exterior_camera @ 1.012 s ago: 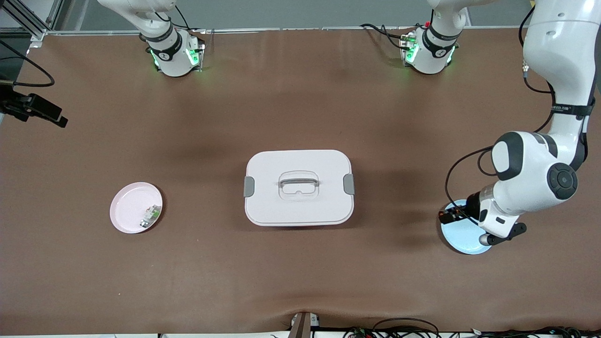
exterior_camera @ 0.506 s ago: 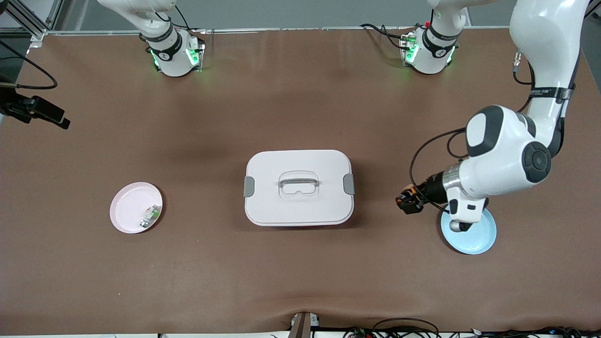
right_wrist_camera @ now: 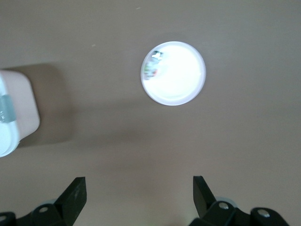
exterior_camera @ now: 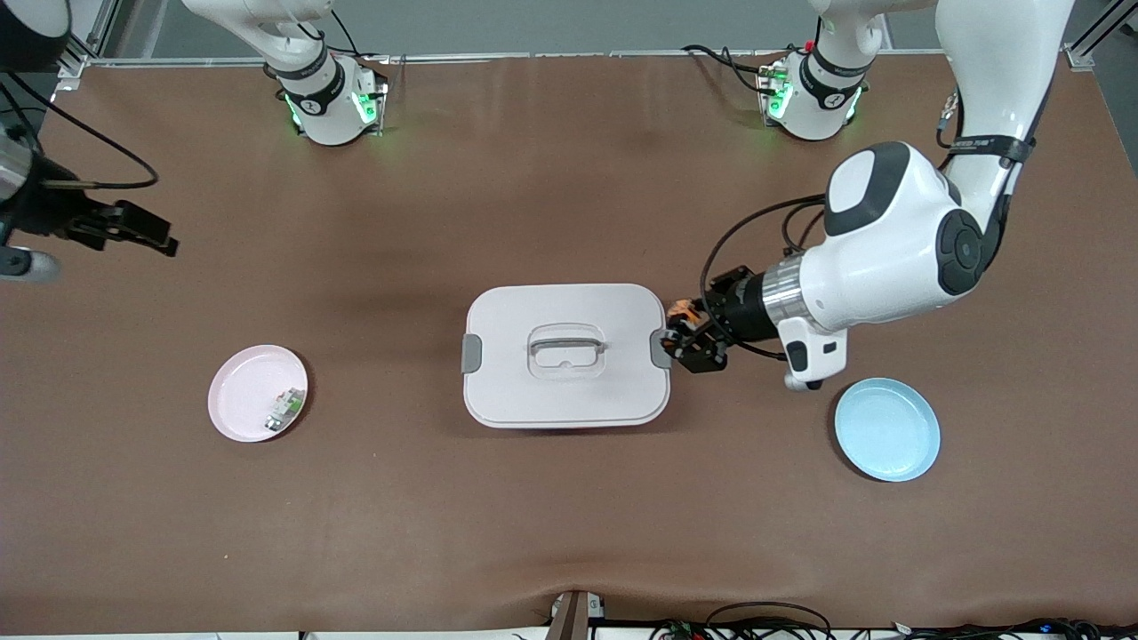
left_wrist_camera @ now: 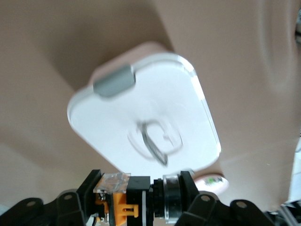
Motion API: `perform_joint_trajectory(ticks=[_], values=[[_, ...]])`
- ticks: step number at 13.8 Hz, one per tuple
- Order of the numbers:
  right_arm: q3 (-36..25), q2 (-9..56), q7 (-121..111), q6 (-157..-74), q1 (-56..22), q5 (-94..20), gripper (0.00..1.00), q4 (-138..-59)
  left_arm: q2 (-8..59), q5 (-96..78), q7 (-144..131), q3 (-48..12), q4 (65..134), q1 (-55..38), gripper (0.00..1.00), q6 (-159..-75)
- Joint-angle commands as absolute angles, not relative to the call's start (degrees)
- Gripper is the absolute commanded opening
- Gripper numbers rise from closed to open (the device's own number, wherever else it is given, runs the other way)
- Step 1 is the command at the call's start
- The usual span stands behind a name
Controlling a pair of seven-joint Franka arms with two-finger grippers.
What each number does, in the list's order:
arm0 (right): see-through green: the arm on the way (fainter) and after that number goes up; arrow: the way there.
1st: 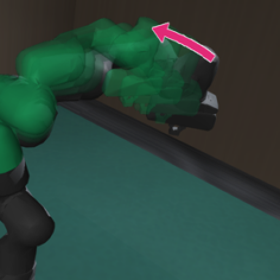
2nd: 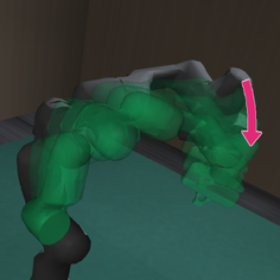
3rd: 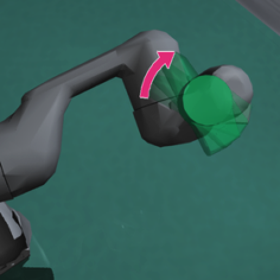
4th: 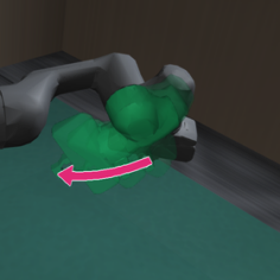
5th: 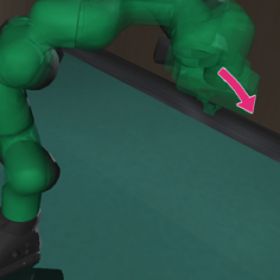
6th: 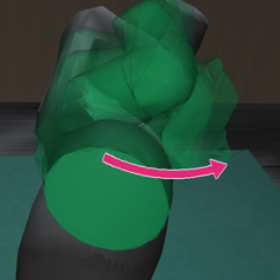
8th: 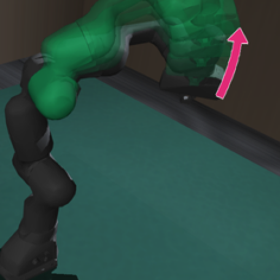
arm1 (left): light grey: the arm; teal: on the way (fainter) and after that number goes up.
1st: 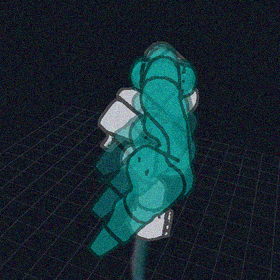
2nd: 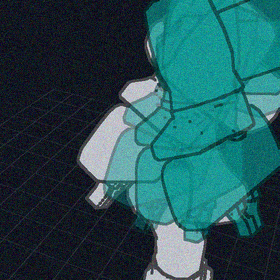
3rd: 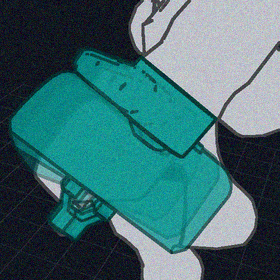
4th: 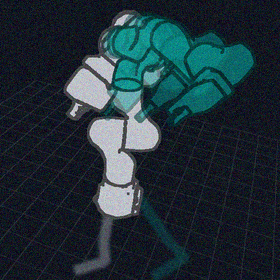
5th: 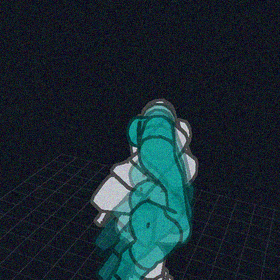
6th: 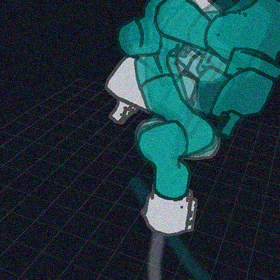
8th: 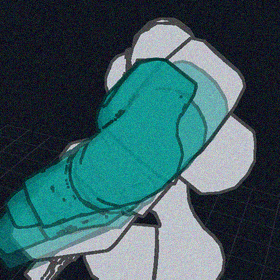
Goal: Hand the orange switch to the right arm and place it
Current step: 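Lift the orange switch with the left gripper while the right gripper approaches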
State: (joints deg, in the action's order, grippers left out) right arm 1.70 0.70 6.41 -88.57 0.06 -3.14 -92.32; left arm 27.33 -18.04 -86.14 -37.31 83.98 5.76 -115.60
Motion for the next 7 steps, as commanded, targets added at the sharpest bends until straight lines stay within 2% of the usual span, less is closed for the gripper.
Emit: perform_joint_trajectory(ticks=[1, 4, 7], values=[[1.5, 1.3, 7.7, -89.1, -2.6, -8.2, 1.00, -91.7, 27.9, -19.8, -95.9, -37.4, 80.8, 2.4, 0.00, -114.3], [1.5, 1.6, 12.6, -92.0, -5.5, -14.6, 1.00, -92.9, 28.5, -19.9, -106.2, -37.4, 78.1, -1.2, 0.00, -114.4], [1.5, 1.6, 20.6, -96.9, -11.4, -14.8, 1.00, -93.3, 28.7, -19.9, -112.6, -37.6, 77.5, -4.3, 0.00, -115.0]])
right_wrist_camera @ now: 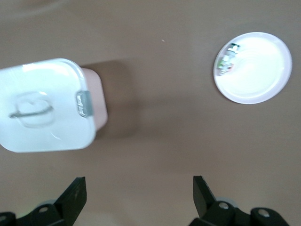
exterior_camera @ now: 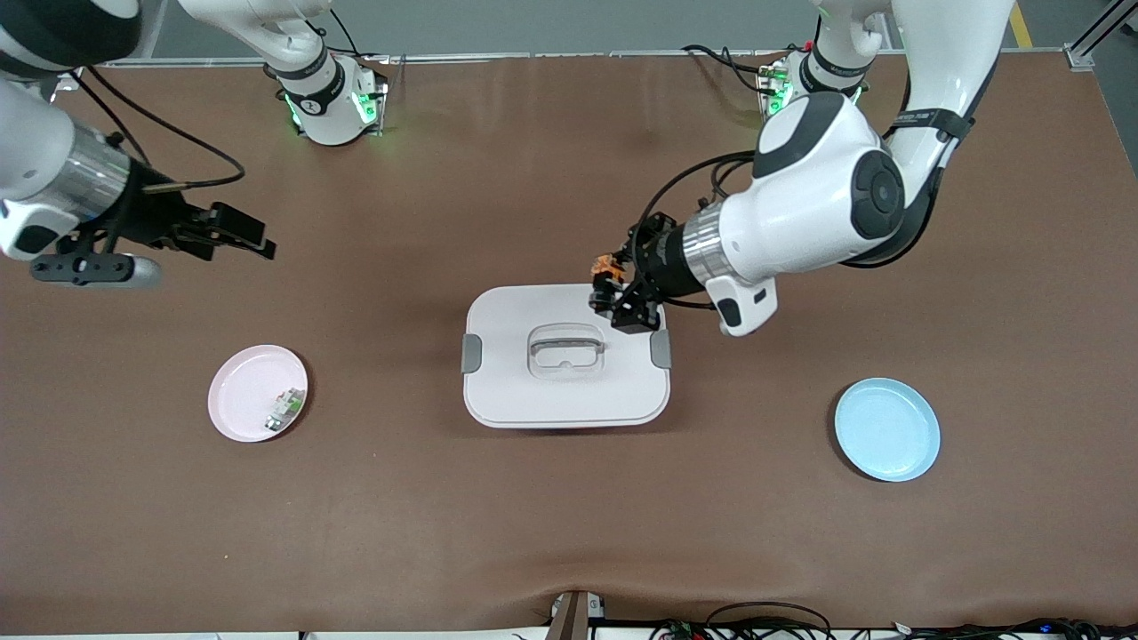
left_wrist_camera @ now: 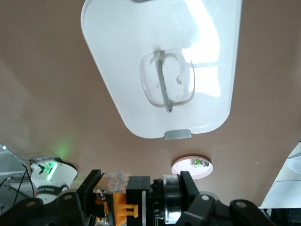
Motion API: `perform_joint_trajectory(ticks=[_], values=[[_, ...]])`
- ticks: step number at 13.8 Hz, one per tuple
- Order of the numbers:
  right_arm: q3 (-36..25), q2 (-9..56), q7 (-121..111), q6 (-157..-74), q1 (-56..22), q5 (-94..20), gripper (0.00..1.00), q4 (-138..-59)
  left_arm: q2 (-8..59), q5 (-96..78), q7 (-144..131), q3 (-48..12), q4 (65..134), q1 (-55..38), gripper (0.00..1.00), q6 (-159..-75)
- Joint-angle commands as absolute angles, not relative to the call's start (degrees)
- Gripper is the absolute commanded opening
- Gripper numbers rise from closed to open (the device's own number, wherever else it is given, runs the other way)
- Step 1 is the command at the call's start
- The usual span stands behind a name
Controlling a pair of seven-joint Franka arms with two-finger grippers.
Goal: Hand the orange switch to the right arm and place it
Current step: 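Lift the orange switch with the left gripper while the right gripper approaches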
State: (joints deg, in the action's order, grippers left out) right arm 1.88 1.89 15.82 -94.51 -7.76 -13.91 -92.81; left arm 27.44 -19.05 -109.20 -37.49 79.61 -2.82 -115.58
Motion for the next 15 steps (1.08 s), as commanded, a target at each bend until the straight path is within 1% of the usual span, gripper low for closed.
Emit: perform_joint_trajectory(ticks=[1, 3, 5, 7, 10, 12, 15], values=[[1.5, 1.7, 21.6, -98.9, -13.3, -14.9, 1.00, -93.3, 29.0, -19.9, -114.3, -37.5, 77.4, -5.8, 0.00, -115.1], [1.5, 2.5, 24.2, -102.5, -15.9, -16.1, 1.00, -93.3, 30.1, -20.1, -117.2, -37.7, 76.2, -6.4, 0.00, -115.5], [1.5, 3.8, 26.5, -105.4, -16.2, -23.3, 1.00, -93.3, 30.4, -20.5, -118.6, -37.5, 75.9, -8.3, 0.00, -115.6], [1.5, 5.0, 26.9, -107.8, -16.5, -25.5, 1.00, -93.4, 30.9, -20.5, -119.7, -37.5, 75.9, -9.7, 0.00, -115.6], [1.5, 7.2, 29.6, -110.8, -17.0, -32.8, 1.00, -93.4, 30.9, -20.4, -120.3, -37.4, 75.9, -11.5, 0.00, -116.2], [1.5, 8.7, 32.4, -112.3, -17.7, -34.1, 1.00, -93.4, 30.9, -20.4, -121.4, -37.4, 75.8, -12.0, 0.00, -116.6], [1.5, 10.8, 38.6, -115.0, -21.0, -35.2, 1.00, -93.4, 30.9, -20.4, -123.2, -37.4, 75.2, -12.4, 0.00, -117.0]])
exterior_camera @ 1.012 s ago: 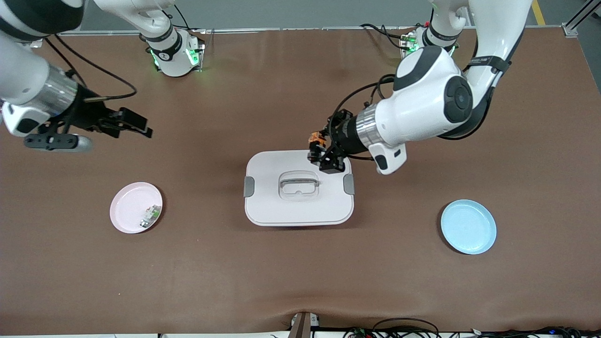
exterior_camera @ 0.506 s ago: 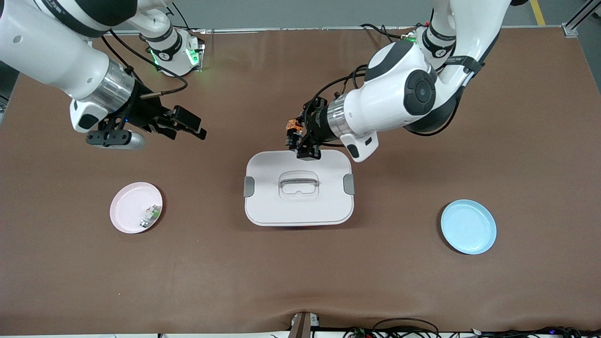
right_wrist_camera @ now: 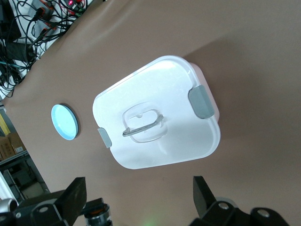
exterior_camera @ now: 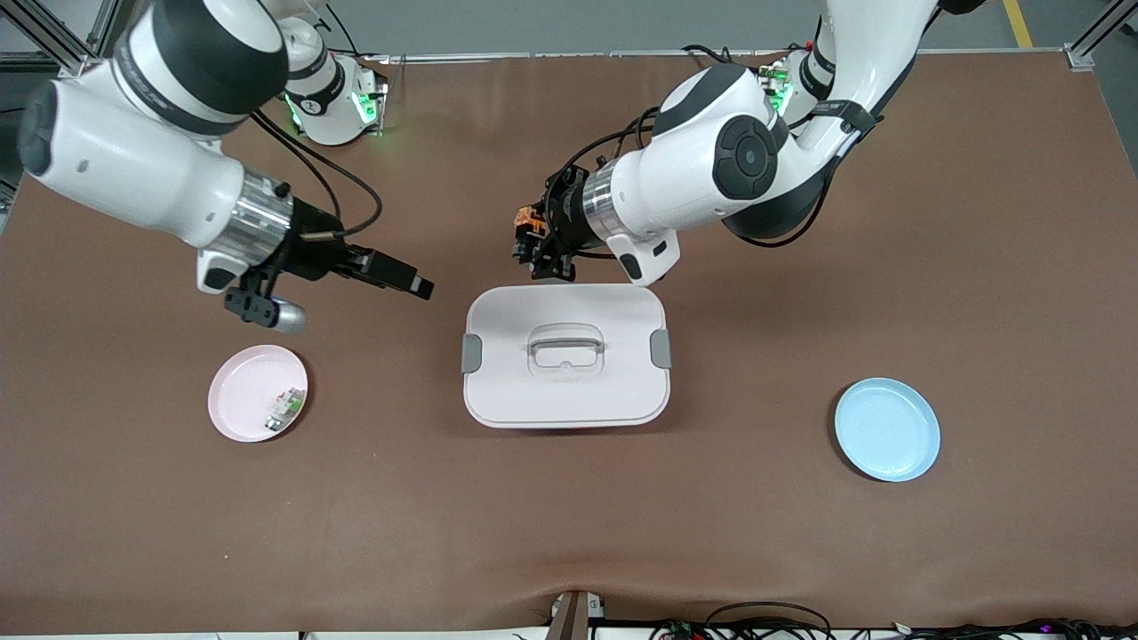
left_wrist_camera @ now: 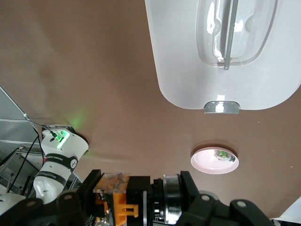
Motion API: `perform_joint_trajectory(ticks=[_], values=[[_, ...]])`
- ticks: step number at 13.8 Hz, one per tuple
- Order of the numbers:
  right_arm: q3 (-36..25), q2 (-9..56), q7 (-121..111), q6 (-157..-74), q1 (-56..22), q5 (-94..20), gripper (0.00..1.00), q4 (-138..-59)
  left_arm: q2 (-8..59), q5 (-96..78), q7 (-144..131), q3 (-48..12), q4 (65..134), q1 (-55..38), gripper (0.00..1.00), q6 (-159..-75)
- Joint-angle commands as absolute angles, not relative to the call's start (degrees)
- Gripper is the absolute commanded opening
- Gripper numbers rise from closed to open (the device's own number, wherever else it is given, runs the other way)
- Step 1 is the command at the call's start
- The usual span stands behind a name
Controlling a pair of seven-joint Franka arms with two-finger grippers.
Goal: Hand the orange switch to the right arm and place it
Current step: 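Lift the orange switch with the left gripper while the right gripper approaches, then close the right gripper on the orange switch's cap beside the left gripper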
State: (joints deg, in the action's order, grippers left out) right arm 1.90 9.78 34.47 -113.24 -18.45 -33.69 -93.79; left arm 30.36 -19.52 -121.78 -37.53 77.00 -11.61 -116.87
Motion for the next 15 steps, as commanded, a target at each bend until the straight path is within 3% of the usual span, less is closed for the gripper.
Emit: perform_joint_trajectory(ticks=[1, 4, 15], values=[[1.5, 11.2, 39.6, -115.6, -21.7, -36.2, 1.00, -93.4, 30.9, -20.3, -123.2, -37.2, 75.1, -12.7, 0.00, -117.1], [1.5, 11.3, 39.5, -115.1, -22.4, -40.7, 1.00, -93.4, 30.9, -20.2, -123.2, -37.2, 75.1, -12.7, 0.00, -117.9], [1.5, 8.6, 31.5, -113.6, -27.5, -40.5, 1.00, -96.3, 32.0, -19.8, -122.8, -37.1, 75.2, -12.8, 0.00, -119.8]])
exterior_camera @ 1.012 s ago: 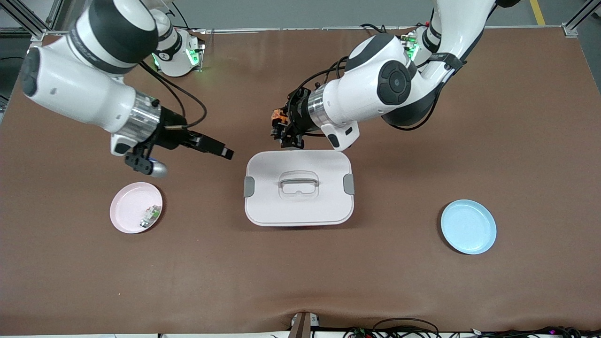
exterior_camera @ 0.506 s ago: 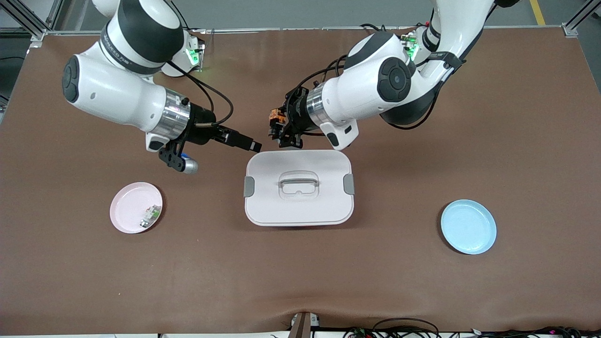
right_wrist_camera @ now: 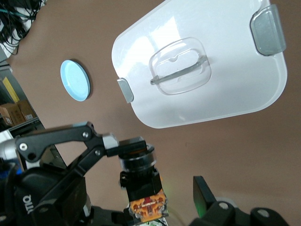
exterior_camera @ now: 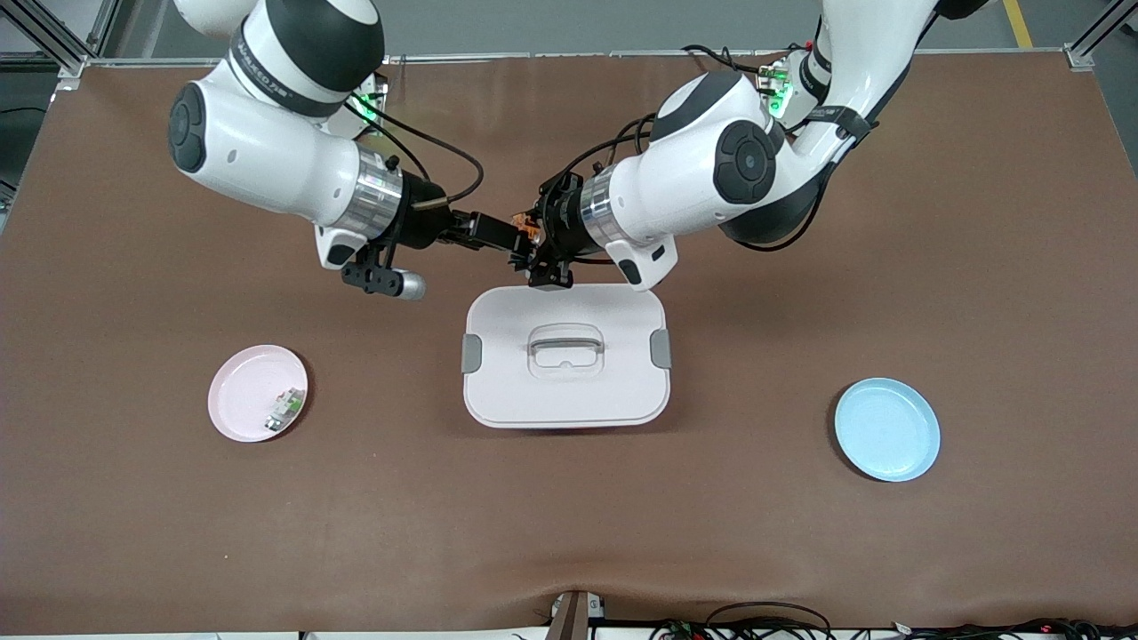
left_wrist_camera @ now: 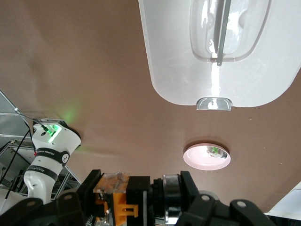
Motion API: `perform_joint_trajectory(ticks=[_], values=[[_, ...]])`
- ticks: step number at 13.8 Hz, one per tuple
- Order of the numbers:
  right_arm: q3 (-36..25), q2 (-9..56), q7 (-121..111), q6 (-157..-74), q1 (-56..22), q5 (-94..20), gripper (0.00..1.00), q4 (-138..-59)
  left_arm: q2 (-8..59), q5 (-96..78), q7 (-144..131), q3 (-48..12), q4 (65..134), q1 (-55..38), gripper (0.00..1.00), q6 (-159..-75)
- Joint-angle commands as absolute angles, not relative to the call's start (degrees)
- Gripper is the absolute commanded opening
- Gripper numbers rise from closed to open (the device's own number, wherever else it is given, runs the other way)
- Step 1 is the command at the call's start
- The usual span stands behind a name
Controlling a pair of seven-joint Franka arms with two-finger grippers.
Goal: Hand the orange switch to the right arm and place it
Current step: 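Close the right gripper on the orange switch's cap beside the left gripper, then hold the orange switch with both grippers above the white box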
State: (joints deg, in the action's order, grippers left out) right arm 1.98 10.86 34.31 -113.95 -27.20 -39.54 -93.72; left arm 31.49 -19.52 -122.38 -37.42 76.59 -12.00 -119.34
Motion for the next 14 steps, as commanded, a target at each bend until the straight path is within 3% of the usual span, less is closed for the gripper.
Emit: perform_joint_trajectory(ticks=[1, 14], values=[[1.5, 7.8, 30.4, -113.6, -27.5, -40.5, 1.00, -97.4, 32.2, -19.8, -122.9, -37.0, 75.1, -12.8, 0.00, -119.9], [1.5, 7.6, 28.6, -116.8, -29.3, -40.6, 1.00, -99.4, 32.2, -19.8, -123.1, -37.1, 75.2, -13.2, 0.00, -120.6]])
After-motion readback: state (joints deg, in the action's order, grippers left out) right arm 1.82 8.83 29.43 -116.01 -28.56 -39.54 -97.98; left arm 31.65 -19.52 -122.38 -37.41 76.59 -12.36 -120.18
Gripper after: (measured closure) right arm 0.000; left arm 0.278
